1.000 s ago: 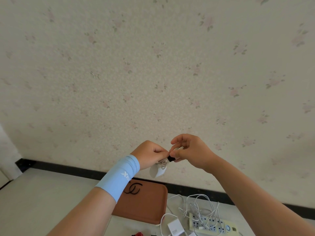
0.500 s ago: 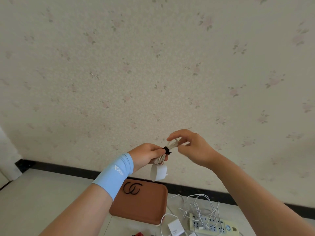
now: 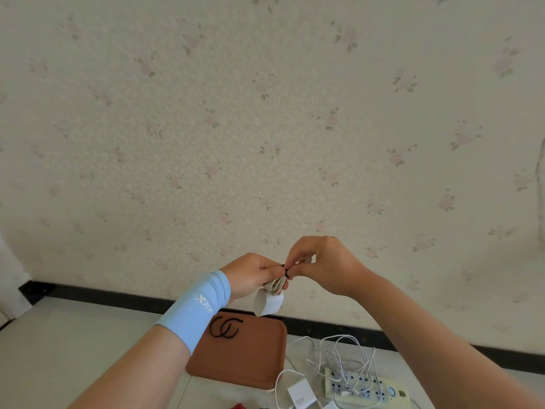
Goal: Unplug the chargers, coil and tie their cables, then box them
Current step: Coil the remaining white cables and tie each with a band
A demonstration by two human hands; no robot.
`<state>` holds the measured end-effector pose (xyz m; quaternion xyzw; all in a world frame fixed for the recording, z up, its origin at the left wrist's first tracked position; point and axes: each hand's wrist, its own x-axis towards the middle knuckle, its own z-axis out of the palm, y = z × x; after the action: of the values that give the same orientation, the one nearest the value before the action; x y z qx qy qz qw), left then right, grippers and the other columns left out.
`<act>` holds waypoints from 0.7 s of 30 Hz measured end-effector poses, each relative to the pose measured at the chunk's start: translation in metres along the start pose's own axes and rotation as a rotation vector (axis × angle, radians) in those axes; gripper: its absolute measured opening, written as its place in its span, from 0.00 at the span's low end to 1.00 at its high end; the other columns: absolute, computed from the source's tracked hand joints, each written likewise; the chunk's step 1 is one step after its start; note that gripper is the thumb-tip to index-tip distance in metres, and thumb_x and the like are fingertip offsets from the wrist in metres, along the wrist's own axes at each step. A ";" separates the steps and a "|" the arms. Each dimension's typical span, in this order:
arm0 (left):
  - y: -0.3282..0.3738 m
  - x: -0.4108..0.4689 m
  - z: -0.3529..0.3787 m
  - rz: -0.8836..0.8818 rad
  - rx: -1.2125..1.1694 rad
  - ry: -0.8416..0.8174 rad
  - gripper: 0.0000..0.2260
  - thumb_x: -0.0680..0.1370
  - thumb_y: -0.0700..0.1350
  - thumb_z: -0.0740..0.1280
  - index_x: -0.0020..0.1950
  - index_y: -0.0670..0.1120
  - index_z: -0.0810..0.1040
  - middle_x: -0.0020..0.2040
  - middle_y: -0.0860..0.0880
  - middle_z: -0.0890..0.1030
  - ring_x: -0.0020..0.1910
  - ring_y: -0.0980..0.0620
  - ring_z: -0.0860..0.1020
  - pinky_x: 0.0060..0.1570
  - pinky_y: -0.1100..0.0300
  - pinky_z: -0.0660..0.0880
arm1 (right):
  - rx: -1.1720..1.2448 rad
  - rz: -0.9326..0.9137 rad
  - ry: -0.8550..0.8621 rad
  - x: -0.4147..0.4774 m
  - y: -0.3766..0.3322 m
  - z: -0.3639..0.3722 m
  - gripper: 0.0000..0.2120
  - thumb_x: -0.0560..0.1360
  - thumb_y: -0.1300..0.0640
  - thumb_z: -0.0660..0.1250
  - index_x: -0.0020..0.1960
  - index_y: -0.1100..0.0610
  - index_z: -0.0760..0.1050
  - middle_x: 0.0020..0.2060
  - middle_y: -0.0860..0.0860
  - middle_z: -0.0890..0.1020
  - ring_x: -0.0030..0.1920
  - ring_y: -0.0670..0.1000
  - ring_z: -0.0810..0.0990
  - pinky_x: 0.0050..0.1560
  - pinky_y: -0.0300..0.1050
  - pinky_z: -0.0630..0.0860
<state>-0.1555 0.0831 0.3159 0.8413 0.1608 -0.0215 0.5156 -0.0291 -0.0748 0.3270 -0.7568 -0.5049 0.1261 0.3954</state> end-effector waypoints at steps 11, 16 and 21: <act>0.001 0.000 -0.003 0.032 0.090 0.151 0.05 0.75 0.49 0.72 0.48 0.54 0.87 0.46 0.58 0.86 0.51 0.61 0.81 0.55 0.65 0.72 | -0.125 0.111 -0.063 0.000 -0.004 0.002 0.05 0.75 0.55 0.74 0.48 0.47 0.87 0.43 0.42 0.86 0.47 0.41 0.83 0.52 0.41 0.80; 0.005 -0.003 0.001 0.077 0.182 0.218 0.13 0.70 0.48 0.77 0.53 0.57 0.84 0.46 0.59 0.85 0.49 0.65 0.81 0.56 0.66 0.75 | -0.047 0.181 -0.008 0.003 0.002 0.009 0.04 0.74 0.56 0.74 0.45 0.48 0.87 0.32 0.40 0.81 0.33 0.38 0.78 0.34 0.30 0.70; 0.003 0.001 0.006 0.068 0.102 0.278 0.18 0.73 0.50 0.75 0.63 0.53 0.80 0.44 0.59 0.86 0.49 0.64 0.81 0.55 0.68 0.71 | 0.090 0.244 0.016 0.005 0.002 0.015 0.05 0.78 0.55 0.70 0.47 0.51 0.85 0.39 0.50 0.86 0.39 0.48 0.85 0.47 0.47 0.83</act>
<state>-0.1532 0.0768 0.3155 0.8662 0.2009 0.1044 0.4456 -0.0346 -0.0636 0.3166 -0.7951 -0.4000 0.1897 0.4147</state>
